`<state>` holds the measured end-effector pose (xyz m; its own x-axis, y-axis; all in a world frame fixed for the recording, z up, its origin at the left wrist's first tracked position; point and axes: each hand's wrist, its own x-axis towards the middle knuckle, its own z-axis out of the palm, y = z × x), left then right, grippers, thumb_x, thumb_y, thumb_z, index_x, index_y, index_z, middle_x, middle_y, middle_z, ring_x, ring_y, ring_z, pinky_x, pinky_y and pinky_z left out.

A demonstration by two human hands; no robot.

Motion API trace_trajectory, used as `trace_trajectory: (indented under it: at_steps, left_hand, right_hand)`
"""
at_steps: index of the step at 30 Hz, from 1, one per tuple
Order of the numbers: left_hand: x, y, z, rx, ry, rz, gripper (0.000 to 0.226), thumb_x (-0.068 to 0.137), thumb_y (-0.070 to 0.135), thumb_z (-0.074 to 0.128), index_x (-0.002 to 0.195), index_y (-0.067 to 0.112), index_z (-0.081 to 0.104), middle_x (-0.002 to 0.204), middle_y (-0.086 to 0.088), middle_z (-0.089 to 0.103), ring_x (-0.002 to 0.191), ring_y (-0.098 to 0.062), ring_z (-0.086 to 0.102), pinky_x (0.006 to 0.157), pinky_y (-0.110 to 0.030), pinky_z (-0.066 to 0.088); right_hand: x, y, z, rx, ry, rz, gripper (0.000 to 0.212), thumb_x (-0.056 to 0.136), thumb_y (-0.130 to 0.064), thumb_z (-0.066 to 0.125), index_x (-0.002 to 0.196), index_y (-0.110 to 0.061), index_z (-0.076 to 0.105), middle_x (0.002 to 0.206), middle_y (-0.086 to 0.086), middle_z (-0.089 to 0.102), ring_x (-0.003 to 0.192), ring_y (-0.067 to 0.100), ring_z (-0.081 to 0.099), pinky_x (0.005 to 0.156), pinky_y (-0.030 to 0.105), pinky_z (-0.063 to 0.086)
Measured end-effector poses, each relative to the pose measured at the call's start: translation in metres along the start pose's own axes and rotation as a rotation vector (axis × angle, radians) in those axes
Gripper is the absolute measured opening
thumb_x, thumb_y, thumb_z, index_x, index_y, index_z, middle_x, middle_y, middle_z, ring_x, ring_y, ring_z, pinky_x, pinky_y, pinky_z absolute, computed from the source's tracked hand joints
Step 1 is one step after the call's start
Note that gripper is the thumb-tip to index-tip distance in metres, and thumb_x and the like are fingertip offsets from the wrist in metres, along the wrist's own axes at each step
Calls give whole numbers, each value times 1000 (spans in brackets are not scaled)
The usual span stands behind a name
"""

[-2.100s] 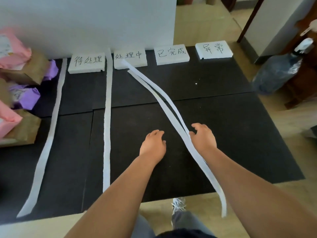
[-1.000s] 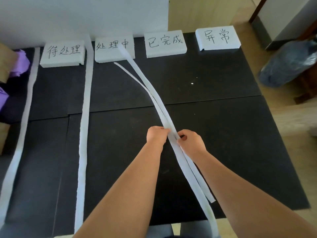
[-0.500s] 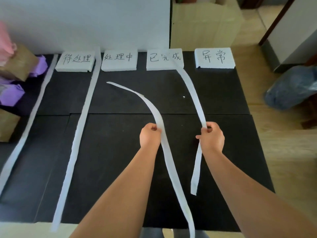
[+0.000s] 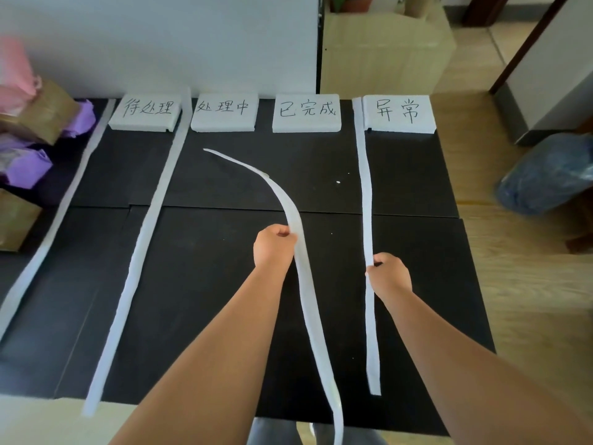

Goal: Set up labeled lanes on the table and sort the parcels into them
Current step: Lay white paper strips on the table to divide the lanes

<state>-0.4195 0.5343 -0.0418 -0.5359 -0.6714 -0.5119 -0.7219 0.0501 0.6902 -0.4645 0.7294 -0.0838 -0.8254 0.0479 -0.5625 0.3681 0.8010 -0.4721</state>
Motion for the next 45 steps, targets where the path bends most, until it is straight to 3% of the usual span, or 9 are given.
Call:
trace_trajectory:
  at_steps: [5, 10, 13, 16, 22, 28, 34, 38, 45]
  left_hand:
    - [-2, 6, -7, -10, -13, -9, 18, 93, 22, 66, 110, 21, 69, 91, 4, 68, 85, -15, 68, 86, -34, 58]
    - [-5, 17, -20, 31, 5, 33, 11, 91, 24, 68, 100, 20, 72, 82, 3, 69, 79, -15, 68, 74, -30, 58]
    - [-9, 28, -28, 62, 53, 66, 10, 91, 26, 67, 97, 20, 70, 84, 2, 71, 72, -12, 66, 55, -24, 47]
    - [-15, 37, -32, 44, 80, 75, 10, 91, 27, 67, 97, 19, 67, 87, 2, 70, 73, -11, 64, 52, -22, 40]
    - [-17, 34, -42, -119, 15, 103, 7, 92, 23, 65, 97, 21, 70, 86, 4, 71, 84, -12, 67, 81, -32, 58]
    - [-14, 22, -54, -288, -71, -31, 34, 95, 25, 61, 128, 19, 62, 112, 0, 67, 107, -17, 62, 97, -36, 52]
    - [-10, 29, -64, -445, -38, -29, 22, 91, 14, 67, 113, 15, 67, 91, 1, 69, 81, -10, 64, 80, -24, 56]
    - [-6, 35, -73, -458, 19, -4, 23, 91, 13, 69, 114, 16, 67, 97, 1, 69, 82, -9, 65, 68, -18, 53]
    - [6, 35, -82, -425, 51, 15, 21, 93, 12, 66, 112, 18, 69, 90, 5, 66, 79, -8, 64, 68, -18, 53]
  right_hand:
    - [-13, -17, -7, -44, 153, -125, 49, 96, -15, 60, 143, -20, 46, 135, 8, 50, 119, 23, 53, 90, 39, 55]
    - [-41, -50, -5, 2, -56, -433, 37, 90, -36, 69, 123, -25, 57, 109, -7, 61, 96, 8, 59, 85, 27, 54]
    - [-65, -67, 4, -60, -111, -509, 46, 81, -49, 76, 115, -29, 51, 103, -12, 56, 90, 6, 58, 76, 21, 50]
    - [-78, -73, 16, -169, -82, -576, 49, 80, -48, 77, 112, -28, 45, 96, -11, 53, 80, 7, 57, 69, 19, 48]
    - [-75, -76, 22, -3, -63, -498, 19, 100, -22, 56, 118, -24, 53, 97, -6, 62, 74, 6, 60, 60, 17, 48]
    - [-67, -79, 21, 190, -171, -479, 14, 100, -22, 56, 113, -20, 60, 100, -3, 67, 83, 10, 67, 64, 15, 49]
    - [-67, -79, 30, 154, -249, -431, 19, 100, -21, 55, 117, -18, 62, 103, -2, 66, 84, 12, 67, 82, 25, 56]
    - [-68, -82, 31, 96, -264, -478, 16, 97, -19, 59, 113, -18, 62, 105, -1, 65, 89, 13, 63, 84, 24, 55]
    - [-63, -89, 43, 106, -391, -428, 19, 92, -13, 65, 110, -19, 60, 103, 1, 66, 91, 17, 67, 81, 30, 60]
